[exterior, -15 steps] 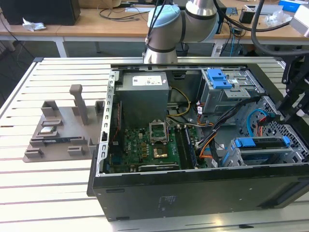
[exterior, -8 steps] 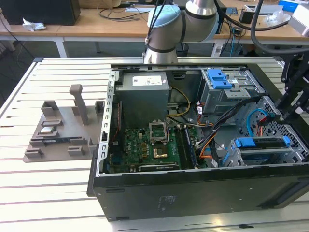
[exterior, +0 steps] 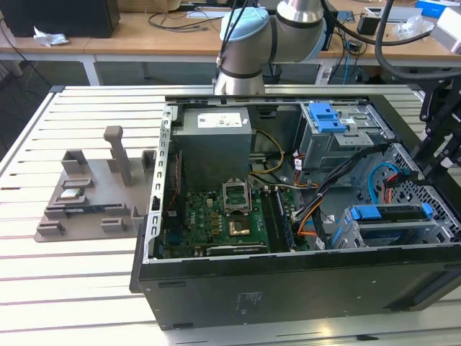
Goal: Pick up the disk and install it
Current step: 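Insert the first disk wire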
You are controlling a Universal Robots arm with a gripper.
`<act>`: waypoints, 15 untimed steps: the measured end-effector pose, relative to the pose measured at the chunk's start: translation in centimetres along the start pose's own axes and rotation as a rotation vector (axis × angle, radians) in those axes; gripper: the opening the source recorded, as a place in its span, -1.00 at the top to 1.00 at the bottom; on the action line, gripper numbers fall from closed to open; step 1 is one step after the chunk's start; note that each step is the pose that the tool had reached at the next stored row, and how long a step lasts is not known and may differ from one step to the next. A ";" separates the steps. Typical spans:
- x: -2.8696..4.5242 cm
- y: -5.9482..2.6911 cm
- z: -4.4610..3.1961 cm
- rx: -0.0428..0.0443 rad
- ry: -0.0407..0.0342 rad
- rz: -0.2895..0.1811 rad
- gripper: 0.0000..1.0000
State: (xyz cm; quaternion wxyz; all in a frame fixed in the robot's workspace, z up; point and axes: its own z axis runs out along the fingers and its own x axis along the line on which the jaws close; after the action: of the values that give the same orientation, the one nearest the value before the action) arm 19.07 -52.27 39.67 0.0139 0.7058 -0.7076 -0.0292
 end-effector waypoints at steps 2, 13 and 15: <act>-0.28 -0.16 0.36 0.0000 0.0000 0.000 0.28; -1.97 -0.96 3.28 -0.0001 0.0040 0.000 0.28; -1.97 -1.00 3.55 0.0000 0.0051 0.000 0.28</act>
State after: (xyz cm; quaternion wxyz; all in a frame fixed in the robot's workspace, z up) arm 19.85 -50.22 36.10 0.0157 0.7058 -0.7077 -0.0275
